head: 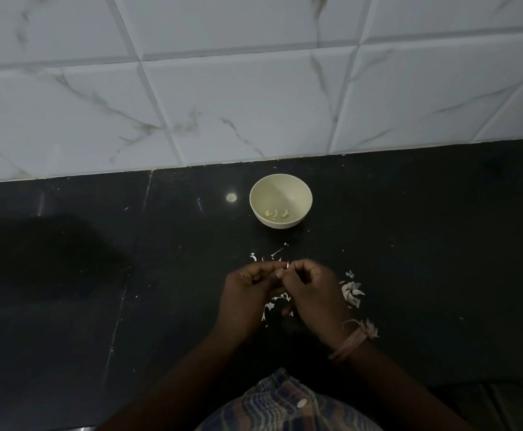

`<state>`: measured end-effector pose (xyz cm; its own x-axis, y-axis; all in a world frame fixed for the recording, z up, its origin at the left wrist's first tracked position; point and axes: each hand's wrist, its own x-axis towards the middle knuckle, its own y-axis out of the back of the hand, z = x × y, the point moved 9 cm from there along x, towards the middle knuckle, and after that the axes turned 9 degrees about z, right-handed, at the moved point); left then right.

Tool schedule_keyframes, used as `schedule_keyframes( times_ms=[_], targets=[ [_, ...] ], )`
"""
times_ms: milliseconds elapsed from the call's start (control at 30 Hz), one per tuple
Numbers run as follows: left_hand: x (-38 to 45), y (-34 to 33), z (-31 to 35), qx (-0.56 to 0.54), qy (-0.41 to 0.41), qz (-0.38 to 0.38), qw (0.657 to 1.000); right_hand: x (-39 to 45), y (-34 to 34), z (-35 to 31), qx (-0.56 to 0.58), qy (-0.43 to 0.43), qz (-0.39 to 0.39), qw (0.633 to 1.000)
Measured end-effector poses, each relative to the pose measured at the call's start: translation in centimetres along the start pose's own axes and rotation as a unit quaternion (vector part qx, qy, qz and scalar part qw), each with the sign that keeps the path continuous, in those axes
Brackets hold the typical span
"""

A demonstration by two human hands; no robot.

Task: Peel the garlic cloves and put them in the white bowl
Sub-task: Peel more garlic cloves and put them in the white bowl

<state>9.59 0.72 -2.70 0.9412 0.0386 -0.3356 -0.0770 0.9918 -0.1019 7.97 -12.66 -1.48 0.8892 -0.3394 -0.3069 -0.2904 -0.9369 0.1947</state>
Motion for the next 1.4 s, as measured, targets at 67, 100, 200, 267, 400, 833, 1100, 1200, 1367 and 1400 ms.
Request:
schedule_keyframes(
  times_ms=[67, 100, 200, 267, 400, 833, 1100, 1200, 1367, 1400],
  targets=[
    [-0.3, -0.1, -1.0, -0.029, 0.032, 0.001, 0.999, -0.2, 0.2, 0.9, 0.001, -0.018, 0.013, 1.0],
    [-0.4, -0.3, -1.8, -0.052, 0.055, 0.0, 0.997, -0.2, 0.3, 1.4, 0.005, -0.03, 0.022, 0.999],
    [-0.3, -0.4, -3.9, -0.089, 0.115, 0.015, 0.989, -0.2, 0.4, 2.9, 0.017, -0.066, 0.035, 0.997],
    [-0.1, -0.3, -4.6, -0.11, 0.139, 0.033, 0.984, -0.4, 0.1, 3.9, 0.048, -0.096, 0.033, 0.994],
    [-0.1, -0.4, -5.0, -0.149, 0.17, 0.048, 0.973, -0.6, -0.3, 5.5, 0.075, -0.153, 0.033, 0.985],
    [0.6, -0.1, -5.0, -0.143, 0.174, 0.049, 0.973, 1.1, 2.2, 4.7, -0.013, -0.065, 0.138, 0.988],
    [1.8, -0.1, -3.4, -0.12, 0.12, 0.027, 0.985, 1.5, 1.8, 1.0, -0.081, 0.078, 0.096, 0.989],
    [2.2, -0.3, -2.6, -0.115, 0.104, 0.014, 0.988, 2.1, 1.6, 0.2, -0.068, 0.107, 0.091, 0.988],
    [2.4, -0.8, -2.1, -0.083, 0.085, 0.004, 0.993, 2.5, 1.6, -0.4, -0.058, 0.096, 0.092, 0.989],
    [2.5, -0.7, -2.0, -0.079, 0.079, 0.005, 0.994, 2.5, 1.6, -0.4, -0.058, 0.092, 0.094, 0.99]
  ],
)
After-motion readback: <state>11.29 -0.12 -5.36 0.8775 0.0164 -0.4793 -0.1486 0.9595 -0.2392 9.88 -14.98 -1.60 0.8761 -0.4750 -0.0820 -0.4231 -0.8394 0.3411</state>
